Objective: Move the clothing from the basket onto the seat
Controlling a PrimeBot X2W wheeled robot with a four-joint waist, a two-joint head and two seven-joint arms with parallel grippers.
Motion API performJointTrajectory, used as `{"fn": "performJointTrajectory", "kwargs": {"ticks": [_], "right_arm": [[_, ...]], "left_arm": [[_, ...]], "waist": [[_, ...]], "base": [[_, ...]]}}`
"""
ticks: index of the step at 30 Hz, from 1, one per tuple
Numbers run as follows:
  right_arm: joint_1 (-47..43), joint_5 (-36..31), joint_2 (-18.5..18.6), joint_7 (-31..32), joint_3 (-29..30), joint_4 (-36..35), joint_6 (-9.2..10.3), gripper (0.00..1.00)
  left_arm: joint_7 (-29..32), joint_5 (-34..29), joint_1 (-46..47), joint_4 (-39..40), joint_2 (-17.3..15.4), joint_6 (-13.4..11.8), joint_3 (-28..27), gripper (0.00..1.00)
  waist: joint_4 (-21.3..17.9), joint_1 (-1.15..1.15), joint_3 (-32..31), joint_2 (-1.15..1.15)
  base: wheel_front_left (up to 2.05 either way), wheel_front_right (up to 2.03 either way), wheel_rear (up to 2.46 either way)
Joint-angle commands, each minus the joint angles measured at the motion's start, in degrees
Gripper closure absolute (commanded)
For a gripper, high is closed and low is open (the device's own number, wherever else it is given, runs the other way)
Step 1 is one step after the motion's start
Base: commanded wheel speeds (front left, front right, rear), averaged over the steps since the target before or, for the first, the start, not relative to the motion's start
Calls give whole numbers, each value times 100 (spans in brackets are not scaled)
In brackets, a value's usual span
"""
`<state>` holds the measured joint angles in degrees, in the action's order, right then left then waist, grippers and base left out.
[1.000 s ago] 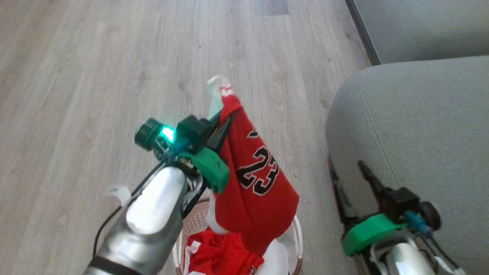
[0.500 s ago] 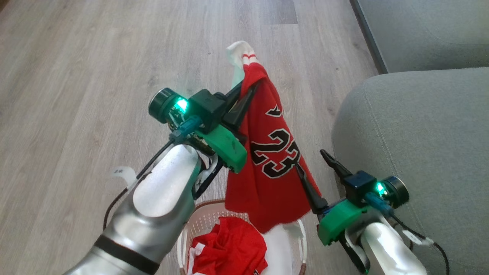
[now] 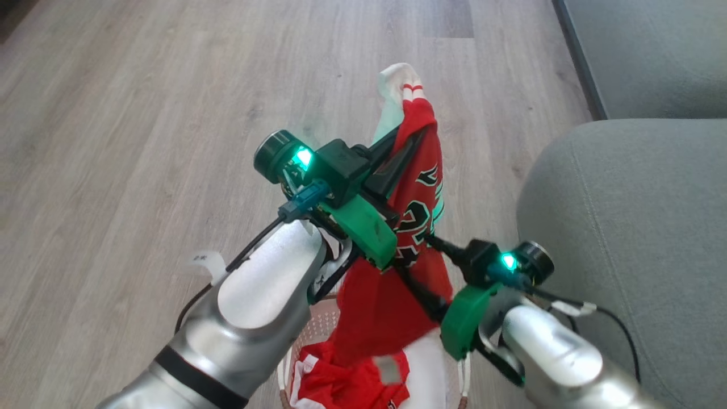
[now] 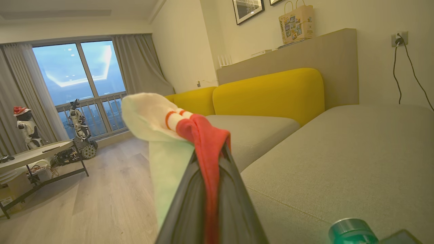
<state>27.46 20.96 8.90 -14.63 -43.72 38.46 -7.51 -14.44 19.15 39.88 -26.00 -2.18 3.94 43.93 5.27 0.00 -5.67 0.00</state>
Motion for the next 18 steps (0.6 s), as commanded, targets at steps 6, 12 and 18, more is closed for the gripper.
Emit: {"fn": "performJointTrajectory", "kwargs": {"ticks": [6,12,18], "right_arm": [[584,293,16,-37,-275,-45,2,100],[582,258,45,-37,-100,-120,2,100],[483,187,89,-37,326,-234,2,100]], "left_arm": [[-56,153,378,173,-70,-144,-166,100],[-56,146,211,-7,-70,-183,-333,100],[-56,371,-154,-280,-70,-166,-673,100]], "waist": [[131,0,-23,0],[106,0,-37,0],[-52,0,-66,0]], "base": [[0,0,0],[0,0,0],[0,0,0]]}}
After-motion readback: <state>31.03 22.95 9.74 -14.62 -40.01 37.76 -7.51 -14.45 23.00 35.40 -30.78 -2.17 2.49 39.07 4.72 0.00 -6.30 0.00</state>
